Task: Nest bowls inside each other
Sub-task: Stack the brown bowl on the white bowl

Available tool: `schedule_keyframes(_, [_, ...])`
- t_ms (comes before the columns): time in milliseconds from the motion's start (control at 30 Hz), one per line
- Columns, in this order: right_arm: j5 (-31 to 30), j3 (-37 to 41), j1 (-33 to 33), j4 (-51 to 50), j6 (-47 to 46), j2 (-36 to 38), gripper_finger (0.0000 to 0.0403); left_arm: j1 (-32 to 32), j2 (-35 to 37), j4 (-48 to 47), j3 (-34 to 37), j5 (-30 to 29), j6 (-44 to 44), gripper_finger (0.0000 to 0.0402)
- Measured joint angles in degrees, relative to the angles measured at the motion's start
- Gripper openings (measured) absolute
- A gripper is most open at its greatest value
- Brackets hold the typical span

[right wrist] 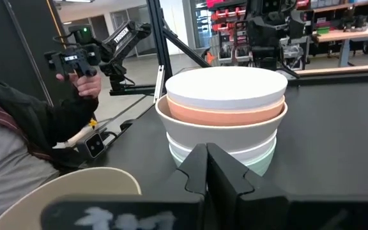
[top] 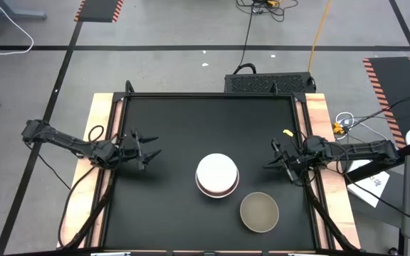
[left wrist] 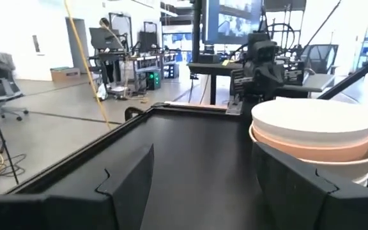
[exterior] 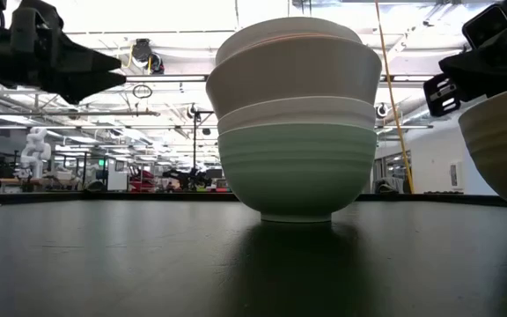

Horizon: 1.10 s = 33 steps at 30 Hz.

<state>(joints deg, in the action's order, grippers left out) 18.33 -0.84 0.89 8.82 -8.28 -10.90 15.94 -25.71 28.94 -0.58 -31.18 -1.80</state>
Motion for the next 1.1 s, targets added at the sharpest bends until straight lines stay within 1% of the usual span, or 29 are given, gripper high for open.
schedule_keyframes(133, [0.00,-0.01,0.00,1.84,0.83,0.02,0.0000,0.00,-0.04,-1.42,0.00,0.15,-0.30,0.0269])
schedule_keyframes(267, [0.05,-0.02,0.09,4.26,0.27,0.02,0.0000,0.00,-0.04,-4.03,0.00,0.24,2.24,0.0269])
schedule_keyframes(333, [1.13,-0.22,0.56,4.82,-0.83,0.00,0.0000,0.00,-0.04,-4.72,0.00,0.31,3.07,0.0269])
schedule_keyframes(500, [2.50,-3.75,5.22,1.99,-2.75,-0.73,0.0000,0.00,-0.04,-5.19,0.00,0.33,3.75,0.0269])
schedule_keyframes(600, [1.75,-8.02,9.28,1.63,-2.48,-2.69,0.0000,0.00,-0.04,-5.19,0.00,0.48,3.84,0.0269])
schedule_keyframes(700, [-1.50,-11.48,13.87,0.12,-2.61,-6.43,0.0000,0.00,-0.04,-5.19,0.00,0.70,4.11,0.0269])
schedule_keyframes(867, [-9.41,-15.80,21.93,0.11,-4.47,-15.94,0.0000,0.00,-0.04,-5.12,0.00,1.20,5.19,0.0269])
schedule_keyframes(1100, [-22.42,-20.31,32.96,-0.57,-13.57,-30.07,0.0000,0.00,-0.04,-5.14,0.00,2.89,5.98,0.0269])
